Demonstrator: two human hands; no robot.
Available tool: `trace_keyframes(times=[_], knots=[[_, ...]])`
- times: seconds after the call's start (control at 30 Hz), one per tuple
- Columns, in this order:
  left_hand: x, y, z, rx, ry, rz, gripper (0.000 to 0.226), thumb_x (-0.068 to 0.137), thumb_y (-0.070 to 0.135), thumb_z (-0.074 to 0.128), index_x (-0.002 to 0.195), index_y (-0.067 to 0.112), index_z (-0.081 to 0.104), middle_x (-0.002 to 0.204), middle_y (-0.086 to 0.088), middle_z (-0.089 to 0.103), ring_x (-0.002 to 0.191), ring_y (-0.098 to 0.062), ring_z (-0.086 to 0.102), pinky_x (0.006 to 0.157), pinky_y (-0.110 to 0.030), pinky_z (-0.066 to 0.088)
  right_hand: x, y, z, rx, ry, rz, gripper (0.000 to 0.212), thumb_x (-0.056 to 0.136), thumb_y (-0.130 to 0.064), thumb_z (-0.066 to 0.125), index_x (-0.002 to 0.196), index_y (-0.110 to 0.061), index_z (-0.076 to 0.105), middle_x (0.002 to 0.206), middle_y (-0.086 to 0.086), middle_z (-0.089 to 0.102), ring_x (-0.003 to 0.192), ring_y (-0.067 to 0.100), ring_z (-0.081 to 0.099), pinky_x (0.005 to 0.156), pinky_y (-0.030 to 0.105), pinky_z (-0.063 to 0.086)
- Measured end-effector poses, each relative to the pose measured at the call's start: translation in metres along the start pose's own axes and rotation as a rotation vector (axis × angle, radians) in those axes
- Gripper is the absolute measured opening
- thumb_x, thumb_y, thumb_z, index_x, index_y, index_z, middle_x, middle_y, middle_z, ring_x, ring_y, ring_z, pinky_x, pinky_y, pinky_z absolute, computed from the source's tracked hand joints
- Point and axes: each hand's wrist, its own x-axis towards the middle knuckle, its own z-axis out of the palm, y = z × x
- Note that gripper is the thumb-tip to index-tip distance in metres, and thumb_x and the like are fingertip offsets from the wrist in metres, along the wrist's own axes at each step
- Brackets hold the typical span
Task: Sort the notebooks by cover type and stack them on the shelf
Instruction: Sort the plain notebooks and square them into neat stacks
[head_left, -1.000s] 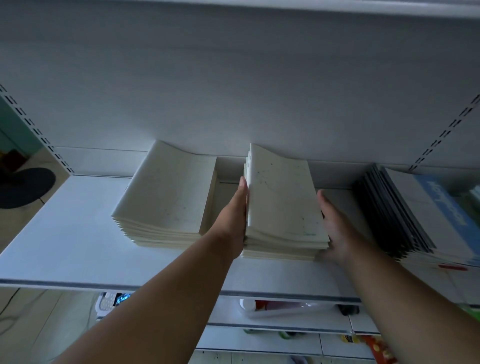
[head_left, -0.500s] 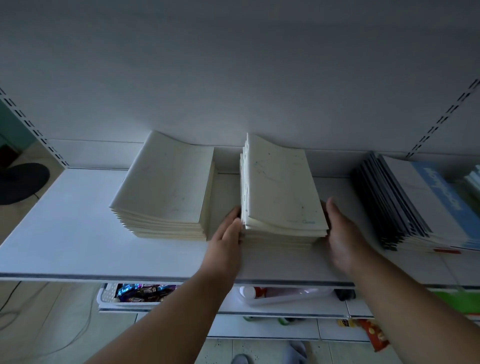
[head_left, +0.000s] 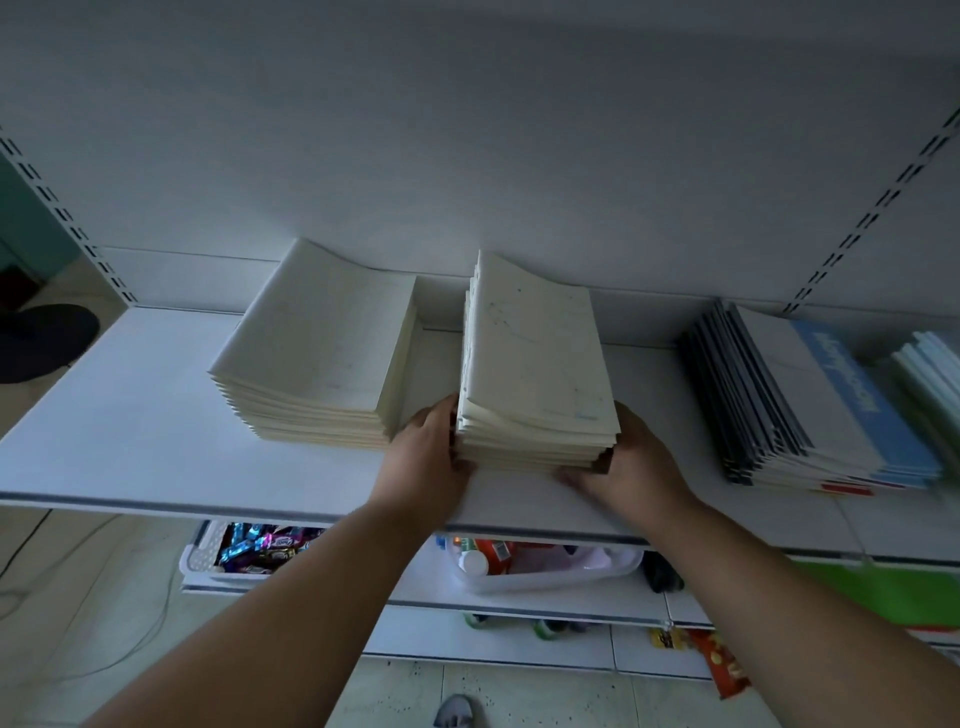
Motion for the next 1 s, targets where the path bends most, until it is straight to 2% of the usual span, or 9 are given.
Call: trace_keyframes(times=[0.1, 0.23, 0.37, 0.47, 0.57, 0.7, 0.83, 0.93, 1.0], knots=[[-0.002, 0.002, -0.001, 0.071, -0.026, 0.003, 0.047, 0.085, 0.015, 0.071, 0.128, 0.014, 0.053, 0.12, -0.007, 0.061, 0.107, -0.027, 0.059, 0.083, -0.028, 0.043, 0.005, 0.003, -0.002, -0.056, 0.002, -0.005, 0.061, 0.065, -0.026, 0.091, 0.115, -0.041, 0.059, 0.111, -0.023, 0.062, 0.102, -0.008, 0.058, 0.084, 0.011, 0.045], [0.001, 0.006, -0.002, 0.07, 0.001, -0.027, 0.046, 0.085, 0.017, 0.074, 0.127, 0.013, 0.055, 0.118, -0.008, 0.065, 0.106, -0.029, 0.061, 0.077, -0.024, 0.038, 0.007, 0.007, -0.001, -0.127, -0.014, -0.032, 0.068, 0.068, -0.031, 0.089, 0.129, -0.029, 0.058, 0.118, -0.009, 0.065, 0.105, 0.008, 0.06, 0.085, 0.024, 0.049], [0.004, 0.005, 0.001, 0.06, 0.042, -0.08, 0.042, 0.085, 0.022, 0.074, 0.123, 0.013, 0.058, 0.112, -0.01, 0.069, 0.101, -0.032, 0.063, 0.072, -0.026, 0.037, 0.009, 0.003, 0.0, -0.147, 0.024, -0.049, 0.059, 0.073, -0.029, 0.086, 0.126, -0.024, 0.062, 0.113, -0.006, 0.067, 0.099, 0.01, 0.06, 0.079, 0.022, 0.045], [0.005, 0.003, 0.003, 0.006, 0.092, -0.111, 0.043, 0.085, 0.027, 0.075, 0.124, 0.016, 0.058, 0.107, -0.008, 0.071, 0.1, -0.032, 0.064, 0.07, -0.027, 0.038, 0.009, 0.003, 0.005, -0.169, 0.055, -0.067, 0.046, 0.075, -0.028, 0.084, 0.117, -0.02, 0.066, 0.106, -0.001, 0.069, 0.096, 0.018, 0.064, 0.076, 0.027, 0.049], [0.005, 0.004, 0.001, -0.021, 0.092, -0.116, 0.042, 0.085, 0.03, 0.074, 0.122, 0.02, 0.058, 0.101, 0.0, 0.07, 0.094, -0.026, 0.063, 0.069, -0.027, 0.039, 0.013, 0.0, -0.002, -0.079, -0.022, -0.001, 0.044, 0.075, -0.033, 0.081, 0.115, -0.029, 0.066, 0.107, -0.013, 0.067, 0.098, 0.005, 0.062, 0.079, 0.024, 0.051], [0.002, 0.005, -0.005, -0.011, 0.049, -0.065, 0.027, 0.085, 0.029, 0.072, 0.11, 0.021, 0.064, 0.086, 0.014, 0.056, 0.085, -0.015, 0.057, 0.067, -0.024, 0.037, 0.018, -0.002, -0.013, -0.028, -0.143, 0.021, 0.053, 0.072, -0.03, 0.084, 0.119, -0.037, 0.061, 0.104, -0.034, 0.06, 0.098, -0.017, 0.056, 0.077, 0.002, 0.042], [0.003, 0.003, -0.009, -0.024, 0.034, -0.044, 0.019, 0.086, 0.027, 0.071, 0.104, 0.027, 0.065, 0.081, 0.019, 0.054, 0.09, -0.017, 0.062, 0.065, -0.022, 0.037, 0.022, -0.005, -0.016, -0.062, -0.207, 0.016, 0.075, 0.064, -0.035, 0.09, 0.13, -0.039, 0.054, 0.108, -0.033, 0.061, 0.1, -0.011, 0.058, 0.08, 0.006, 0.043], [0.007, 0.004, -0.013, -0.018, 0.013, -0.017, 0.032, 0.08, 0.031, 0.079, 0.109, 0.031, 0.064, 0.081, 0.023, 0.053, 0.081, -0.008, 0.054, 0.061, -0.016, 0.037, 0.022, 0.0, -0.015, -0.004, -0.171, 0.02, 0.065, 0.072, -0.031, 0.088, 0.13, -0.033, 0.058, 0.105, -0.038, 0.06, 0.099, -0.019, 0.056, 0.079, 0.003, 0.041], [0.008, 0.003, -0.011, -0.043, 0.025, -0.014, 0.03, 0.081, 0.032, 0.079, 0.107, 0.032, 0.064, 0.08, 0.022, 0.054, 0.08, -0.008, 0.053, 0.062, -0.02, 0.038, 0.02, 0.002, -0.012, -0.036, -0.115, 0.014, 0.059, 0.074, -0.029, 0.086, 0.127, -0.028, 0.061, 0.1, -0.039, 0.057, 0.092, -0.02, 0.055, 0.074, -0.002, 0.038]])
